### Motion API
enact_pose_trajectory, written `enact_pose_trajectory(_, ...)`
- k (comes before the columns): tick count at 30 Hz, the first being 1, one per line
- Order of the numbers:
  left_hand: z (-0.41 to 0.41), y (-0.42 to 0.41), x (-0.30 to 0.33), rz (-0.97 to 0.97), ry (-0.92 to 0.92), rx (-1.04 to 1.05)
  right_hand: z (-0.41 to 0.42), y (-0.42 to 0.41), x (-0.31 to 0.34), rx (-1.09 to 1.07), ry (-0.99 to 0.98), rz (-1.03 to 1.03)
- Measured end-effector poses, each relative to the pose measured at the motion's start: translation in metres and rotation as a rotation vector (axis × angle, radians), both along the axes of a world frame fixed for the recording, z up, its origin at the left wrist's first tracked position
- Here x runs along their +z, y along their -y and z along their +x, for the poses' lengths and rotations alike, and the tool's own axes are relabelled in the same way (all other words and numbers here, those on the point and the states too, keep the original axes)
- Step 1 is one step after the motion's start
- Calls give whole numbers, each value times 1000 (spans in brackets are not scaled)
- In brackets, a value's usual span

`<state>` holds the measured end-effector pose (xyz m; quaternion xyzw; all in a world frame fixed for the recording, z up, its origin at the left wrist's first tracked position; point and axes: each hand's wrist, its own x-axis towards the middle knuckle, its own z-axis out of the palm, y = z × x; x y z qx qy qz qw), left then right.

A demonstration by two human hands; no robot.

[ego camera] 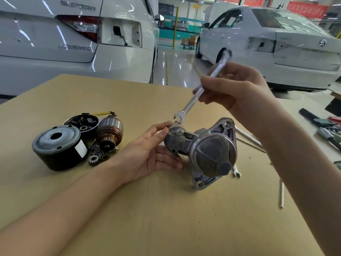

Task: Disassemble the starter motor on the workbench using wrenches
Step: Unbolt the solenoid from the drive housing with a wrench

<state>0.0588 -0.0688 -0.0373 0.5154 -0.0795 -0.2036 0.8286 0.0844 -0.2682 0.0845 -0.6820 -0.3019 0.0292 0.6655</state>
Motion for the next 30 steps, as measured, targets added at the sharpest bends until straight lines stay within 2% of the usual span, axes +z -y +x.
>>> enact_pose_trajectory(3,0,-1,-2,-4,14,3,10,9,-12,-94,-113,-48)
enact_pose_trajectory(8,0,-1,0,-19,20,-4,16,8,-20,-126,-132,-88)
enact_pose_trajectory(16,0,-1,0,-17,18,-17,8,5,-17,-171,-30,-210)
enact_pose_trajectory(21,0,-2,-1,-5,15,-29,-1,-2,-11,-198,118,-322)
enact_pose_trajectory(26,1,0,-1,12,9,14,-4,-32,5,-94,323,-489)
enact_pose_trajectory(30,1,1,-2,2,9,32,-4,-72,7,173,430,-853)
